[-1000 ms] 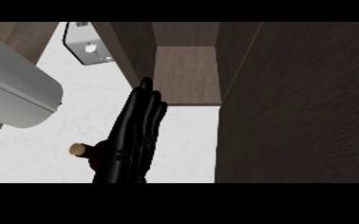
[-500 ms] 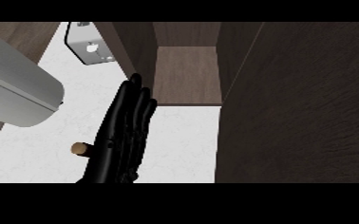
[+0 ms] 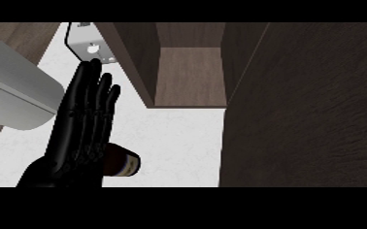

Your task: Pick up the wine, place it into the cabinet and close the cabinet

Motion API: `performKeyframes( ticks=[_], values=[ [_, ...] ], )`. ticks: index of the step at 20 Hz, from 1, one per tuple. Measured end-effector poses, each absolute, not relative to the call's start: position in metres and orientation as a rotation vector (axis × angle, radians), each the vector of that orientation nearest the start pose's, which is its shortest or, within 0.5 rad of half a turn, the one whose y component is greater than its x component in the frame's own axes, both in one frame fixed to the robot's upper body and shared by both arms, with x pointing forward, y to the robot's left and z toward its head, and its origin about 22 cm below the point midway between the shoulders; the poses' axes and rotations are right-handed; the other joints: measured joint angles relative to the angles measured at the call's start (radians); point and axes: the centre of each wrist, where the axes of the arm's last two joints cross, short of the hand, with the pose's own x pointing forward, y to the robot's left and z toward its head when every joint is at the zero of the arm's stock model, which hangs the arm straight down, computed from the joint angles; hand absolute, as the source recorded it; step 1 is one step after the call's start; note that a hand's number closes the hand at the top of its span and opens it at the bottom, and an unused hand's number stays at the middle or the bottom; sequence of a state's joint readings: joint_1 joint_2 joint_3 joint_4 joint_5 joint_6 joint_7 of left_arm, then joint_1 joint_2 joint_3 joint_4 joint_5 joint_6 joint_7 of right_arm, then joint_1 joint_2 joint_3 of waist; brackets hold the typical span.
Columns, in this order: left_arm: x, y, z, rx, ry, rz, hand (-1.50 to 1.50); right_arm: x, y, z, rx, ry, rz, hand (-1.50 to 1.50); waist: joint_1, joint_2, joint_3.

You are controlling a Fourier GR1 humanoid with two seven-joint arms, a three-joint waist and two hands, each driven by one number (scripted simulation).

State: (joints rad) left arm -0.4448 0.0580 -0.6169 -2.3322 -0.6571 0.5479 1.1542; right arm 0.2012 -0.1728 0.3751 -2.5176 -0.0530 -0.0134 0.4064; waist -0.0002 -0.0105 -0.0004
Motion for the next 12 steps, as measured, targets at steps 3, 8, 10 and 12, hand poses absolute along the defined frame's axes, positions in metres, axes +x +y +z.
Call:
performKeyframes(
  ticks=[3, 8, 10, 12],
  values=[
    [0.156, 0.111, 0.221, 0.11, -1.782, 0.014, -1.5, 0.12, -0.192, 0.173, 0.298, -1.857, 0.284, -1.5, -0.001, 0.001, 0.0],
    [0.162, 0.124, 0.219, 0.192, -1.765, 0.033, -1.5, 0.123, -0.193, 0.176, 0.285, -1.866, 0.285, -1.5, 0.0, 0.001, -0.001],
    [0.166, 0.131, 0.217, 0.225, -1.754, 0.05, -1.5, 0.122, -0.193, 0.175, 0.288, -1.866, 0.288, -1.5, -0.002, 0.002, -0.001],
    [0.166, 0.135, 0.212, 0.245, -1.736, 0.05, -1.5, 0.123, -0.193, 0.175, 0.286, -1.867, 0.283, -1.5, -0.001, 0.002, -0.001]
  ],
)
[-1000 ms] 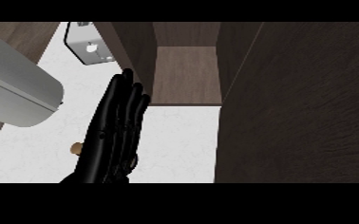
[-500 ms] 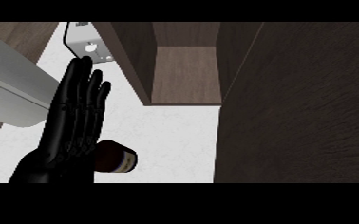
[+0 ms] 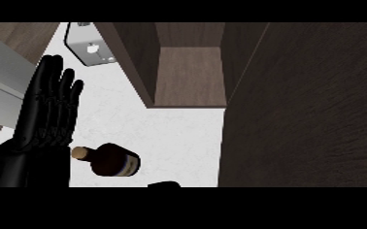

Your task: Pick up the wine, place it into the cabinet and close the cabinet

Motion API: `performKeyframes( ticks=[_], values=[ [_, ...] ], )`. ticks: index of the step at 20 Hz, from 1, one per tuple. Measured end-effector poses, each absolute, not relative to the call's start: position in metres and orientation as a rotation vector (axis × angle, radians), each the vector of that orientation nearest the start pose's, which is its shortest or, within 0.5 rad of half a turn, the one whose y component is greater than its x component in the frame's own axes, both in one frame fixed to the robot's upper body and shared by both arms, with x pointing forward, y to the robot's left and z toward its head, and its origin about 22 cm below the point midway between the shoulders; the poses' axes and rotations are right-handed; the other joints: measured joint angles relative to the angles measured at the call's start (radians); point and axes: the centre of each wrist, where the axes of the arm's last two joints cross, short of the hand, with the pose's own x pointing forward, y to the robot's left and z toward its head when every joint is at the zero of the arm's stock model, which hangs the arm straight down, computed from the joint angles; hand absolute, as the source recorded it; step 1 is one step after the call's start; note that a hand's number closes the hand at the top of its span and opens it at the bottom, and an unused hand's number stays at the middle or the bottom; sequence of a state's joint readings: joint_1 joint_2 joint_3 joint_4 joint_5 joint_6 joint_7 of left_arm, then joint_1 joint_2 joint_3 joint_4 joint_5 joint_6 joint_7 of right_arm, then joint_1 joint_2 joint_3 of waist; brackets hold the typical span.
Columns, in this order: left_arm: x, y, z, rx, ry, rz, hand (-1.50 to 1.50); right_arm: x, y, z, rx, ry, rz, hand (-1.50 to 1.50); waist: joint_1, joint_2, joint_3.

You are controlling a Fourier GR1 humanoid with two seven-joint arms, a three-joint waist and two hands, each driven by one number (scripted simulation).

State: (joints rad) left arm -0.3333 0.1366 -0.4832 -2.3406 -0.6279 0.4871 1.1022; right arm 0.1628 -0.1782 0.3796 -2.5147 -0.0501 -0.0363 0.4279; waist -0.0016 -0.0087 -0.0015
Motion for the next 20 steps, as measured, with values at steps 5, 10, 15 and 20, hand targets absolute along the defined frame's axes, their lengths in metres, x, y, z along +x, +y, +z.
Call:
performKeyframes(
  ticks=[5, 10, 15, 20],
  values=[
    [0.166, 0.145, 0.2, 0.284, -1.698, 0.057, -1.5, 0.123, -0.19, 0.177, 0.295, -1.864, 0.289, -1.5, -0.003, 0.0, -0.001],
    [0.165, 0.157, 0.184, 0.281, -1.642, 0.073, -1.5, 0.123, -0.19, 0.177, 0.294, -1.877, 0.284, -1.5, -0.007, 0.002, -0.002],
    [0.161, 0.172, 0.169, 0.22, -1.598, 0.075, -1.5, 0.123, -0.189, 0.178, 0.299, -1.876, 0.29, -1.5, -0.009, 0.003, -0.003],
    [0.154, 0.188, 0.153, 0.141, -1.588, 0.069, -1.5, 0.123, -0.185, 0.181, 0.312, -1.869, 0.284, -1.5, -0.008, 0.004, -0.003]
  ],
)
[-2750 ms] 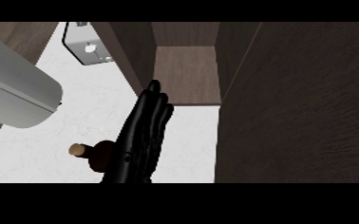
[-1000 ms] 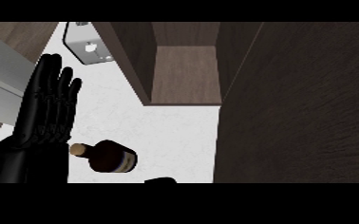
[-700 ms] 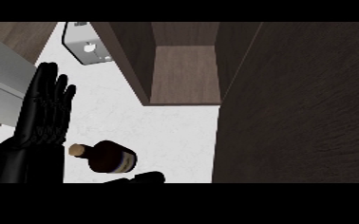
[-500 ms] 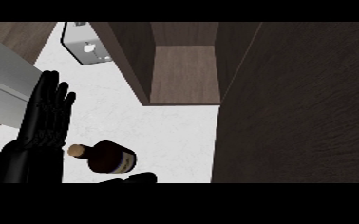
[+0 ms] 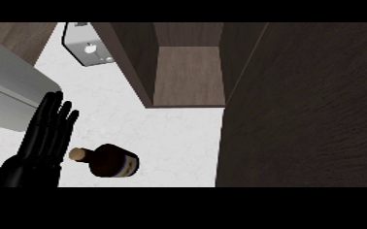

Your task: Pick up the wine, place it into the cabinet and close the cabinet

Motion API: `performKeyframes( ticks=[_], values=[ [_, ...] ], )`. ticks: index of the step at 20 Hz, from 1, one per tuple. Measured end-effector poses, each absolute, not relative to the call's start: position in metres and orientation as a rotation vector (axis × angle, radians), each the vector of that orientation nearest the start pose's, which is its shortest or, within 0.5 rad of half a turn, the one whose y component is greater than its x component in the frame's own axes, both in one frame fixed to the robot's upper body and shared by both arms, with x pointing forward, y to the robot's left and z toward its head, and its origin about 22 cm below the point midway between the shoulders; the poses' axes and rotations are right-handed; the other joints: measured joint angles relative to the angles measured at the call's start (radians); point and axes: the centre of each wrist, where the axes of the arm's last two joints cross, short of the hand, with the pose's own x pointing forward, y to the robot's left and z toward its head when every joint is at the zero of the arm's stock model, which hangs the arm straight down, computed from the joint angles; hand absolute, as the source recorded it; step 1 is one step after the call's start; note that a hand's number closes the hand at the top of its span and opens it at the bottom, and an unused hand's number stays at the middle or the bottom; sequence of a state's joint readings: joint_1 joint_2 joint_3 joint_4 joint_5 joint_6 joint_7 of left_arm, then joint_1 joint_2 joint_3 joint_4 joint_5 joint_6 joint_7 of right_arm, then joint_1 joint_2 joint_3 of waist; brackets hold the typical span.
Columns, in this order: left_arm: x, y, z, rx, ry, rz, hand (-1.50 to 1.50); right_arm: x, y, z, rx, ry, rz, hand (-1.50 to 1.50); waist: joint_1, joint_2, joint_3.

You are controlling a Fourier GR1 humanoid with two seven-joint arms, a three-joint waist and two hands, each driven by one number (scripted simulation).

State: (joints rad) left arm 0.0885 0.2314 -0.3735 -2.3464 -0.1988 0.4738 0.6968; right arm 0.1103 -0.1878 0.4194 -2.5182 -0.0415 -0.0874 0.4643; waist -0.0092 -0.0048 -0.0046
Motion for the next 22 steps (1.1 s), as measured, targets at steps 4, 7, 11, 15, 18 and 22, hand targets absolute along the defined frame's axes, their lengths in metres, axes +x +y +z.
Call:
performKeyframes(
  ticks=[4, 7, 11, 15, 18, 22],
  values=[
    [0.155, 0.203, 0.133, 0.112, -1.577, 0.065, -1.5, 0.122, -0.185, 0.179, 0.311, -1.87, 0.276, -1.5, -0.001, 0.0, 0.001],
    [0.161, 0.211, 0.116, 0.102, -1.563, 0.065, -1.5, 0.122, -0.187, 0.179, 0.297, -1.871, 0.281, -1.5, -0.003, 0.0, 0.002],
    [0.166, 0.223, 0.09, 0.11, -1.549, 0.069, -1.5, 0.122, -0.187, 0.181, 0.294, -1.868, 0.281, -1.5, -0.002, 0.0, 0.002],
    [0.176, 0.241, 0.067, 0.131, -1.531, 0.078, -1.5, 0.121, -0.186, 0.18, 0.294, -1.861, 0.29, -1.5, -0.005, 0.001, 0.002],
    [0.179, 0.251, 0.054, 0.136, -1.519, 0.078, -1.5, 0.119, -0.186, 0.179, 0.3, -1.854, 0.291, -1.5, -0.006, 0.001, 0.003],
    [0.181, 0.253, 0.029, 0.125, -1.493, 0.076, -1.5, 0.119, -0.188, 0.179, 0.287, -1.861, 0.302, -1.5, -0.008, 0.001, 0.003]
  ],
)
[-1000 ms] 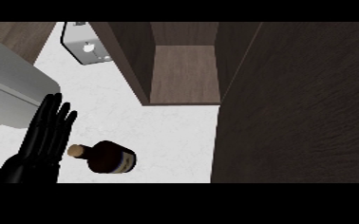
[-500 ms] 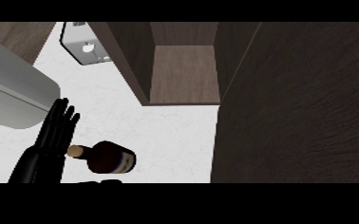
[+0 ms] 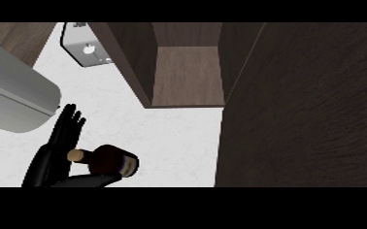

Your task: Pick up the wine, place it into the cabinet and close the cabinet

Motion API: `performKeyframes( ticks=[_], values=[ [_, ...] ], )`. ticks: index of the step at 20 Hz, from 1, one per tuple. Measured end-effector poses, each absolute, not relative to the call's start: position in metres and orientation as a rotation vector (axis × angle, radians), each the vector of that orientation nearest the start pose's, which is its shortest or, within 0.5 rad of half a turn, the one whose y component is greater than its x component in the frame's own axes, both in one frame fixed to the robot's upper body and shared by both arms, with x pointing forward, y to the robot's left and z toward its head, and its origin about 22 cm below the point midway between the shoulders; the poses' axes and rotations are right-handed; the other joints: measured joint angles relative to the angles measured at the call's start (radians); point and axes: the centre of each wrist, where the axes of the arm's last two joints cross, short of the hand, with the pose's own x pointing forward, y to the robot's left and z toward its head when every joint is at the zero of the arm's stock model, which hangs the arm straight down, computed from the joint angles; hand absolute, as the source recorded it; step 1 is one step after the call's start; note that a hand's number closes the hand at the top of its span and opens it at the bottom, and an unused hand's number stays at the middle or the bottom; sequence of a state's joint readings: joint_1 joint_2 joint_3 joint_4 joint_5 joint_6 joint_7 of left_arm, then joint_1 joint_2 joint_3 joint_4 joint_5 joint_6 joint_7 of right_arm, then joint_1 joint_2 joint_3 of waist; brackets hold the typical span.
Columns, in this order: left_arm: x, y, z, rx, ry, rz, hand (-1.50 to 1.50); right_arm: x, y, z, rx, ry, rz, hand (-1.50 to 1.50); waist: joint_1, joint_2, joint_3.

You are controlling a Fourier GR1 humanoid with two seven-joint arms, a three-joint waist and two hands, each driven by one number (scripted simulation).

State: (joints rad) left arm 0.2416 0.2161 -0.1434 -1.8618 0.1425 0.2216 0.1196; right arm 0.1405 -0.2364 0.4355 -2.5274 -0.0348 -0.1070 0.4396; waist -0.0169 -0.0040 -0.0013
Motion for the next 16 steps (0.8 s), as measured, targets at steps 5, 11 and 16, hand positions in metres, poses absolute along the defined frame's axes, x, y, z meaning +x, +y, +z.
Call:
performKeyframes(
  ticks=[5, 11, 16],
  values=[
    [0.18, 0.259, 0.001, 0.104, -1.475, 0.069, -1.5, 0.12, -0.187, 0.179, 0.284, -1.858, 0.297, -1.5, 0.002, 0.0, 0.0],
    [0.179, 0.26, -0.028, 0.067, -1.46, 0.056, -1.5, 0.119, -0.189, 0.178, 0.277, -1.872, 0.302, -1.5, 0.002, 0.0, 0.0],
    [0.178, 0.255, -0.049, 0.041, -1.444, 0.052, -1.5, 0.121, -0.19, 0.18, 0.266, -1.874, 0.305, -1.5, 0.003, 0.001, 0.0]
  ],
)
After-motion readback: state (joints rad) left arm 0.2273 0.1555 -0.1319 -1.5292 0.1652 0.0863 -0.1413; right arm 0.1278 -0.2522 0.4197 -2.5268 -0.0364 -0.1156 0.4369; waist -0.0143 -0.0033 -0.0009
